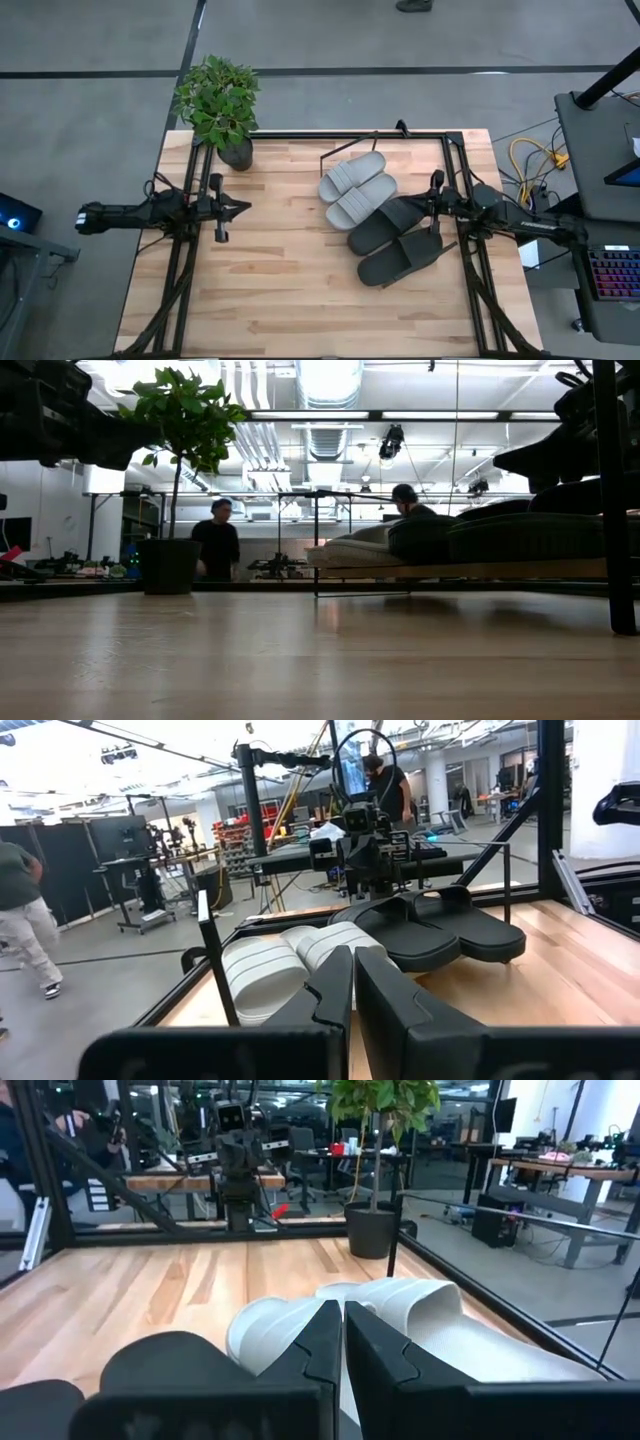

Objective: Pick and place slides into the shelf
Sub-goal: Return to Home Position

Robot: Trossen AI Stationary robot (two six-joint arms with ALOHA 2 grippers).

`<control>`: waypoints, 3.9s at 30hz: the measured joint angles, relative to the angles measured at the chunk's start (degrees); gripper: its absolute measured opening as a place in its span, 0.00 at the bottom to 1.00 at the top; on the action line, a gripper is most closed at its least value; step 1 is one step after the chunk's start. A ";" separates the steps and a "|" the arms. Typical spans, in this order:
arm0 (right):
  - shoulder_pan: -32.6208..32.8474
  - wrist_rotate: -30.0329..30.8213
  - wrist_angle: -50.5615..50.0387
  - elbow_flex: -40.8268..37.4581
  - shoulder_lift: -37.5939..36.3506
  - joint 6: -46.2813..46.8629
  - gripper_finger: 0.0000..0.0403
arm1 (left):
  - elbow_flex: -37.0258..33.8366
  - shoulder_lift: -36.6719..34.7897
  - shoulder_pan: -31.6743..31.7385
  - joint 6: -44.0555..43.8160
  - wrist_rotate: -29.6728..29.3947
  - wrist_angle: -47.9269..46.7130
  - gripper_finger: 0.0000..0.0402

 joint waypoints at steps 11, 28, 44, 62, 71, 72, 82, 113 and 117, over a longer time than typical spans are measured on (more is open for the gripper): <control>0.02 -0.10 0.04 0.00 2.29 -1.50 0.02 | 0.00 -0.04 0.00 -2.70 1.52 0.02 0.00; 0.02 0.08 0.07 -0.02 2.56 -0.65 0.02 | 0.07 0.66 0.00 -8.85 1.18 -2.70 0.00; 0.02 0.08 0.07 -0.02 2.62 -2.55 0.02 | 0.04 0.72 0.01 -8.86 1.11 -2.54 0.00; 0.02 0.08 0.07 -0.02 2.62 -2.55 0.02 | 0.04 0.83 0.00 -8.87 1.11 -2.53 0.00; 0.02 0.08 0.07 -0.02 2.62 -2.55 0.02 | 0.04 0.83 0.02 -8.87 1.11 -2.53 0.00; 0.03 0.09 0.07 -0.02 2.62 -2.55 0.02 | 0.04 0.83 0.01 -8.87 1.11 -2.51 0.00; 0.02 0.08 0.07 -0.02 2.62 -2.55 0.02 | 0.04 0.83 0.00 -8.87 1.11 -2.52 0.00; 0.04 0.10 0.07 -0.02 2.62 -2.55 0.02 | -0.02 0.83 0.01 -8.87 1.11 -2.54 0.00; 0.03 0.08 0.07 -0.02 2.62 -2.55 0.02 | -0.02 0.83 0.01 -8.87 1.11 -2.51 0.00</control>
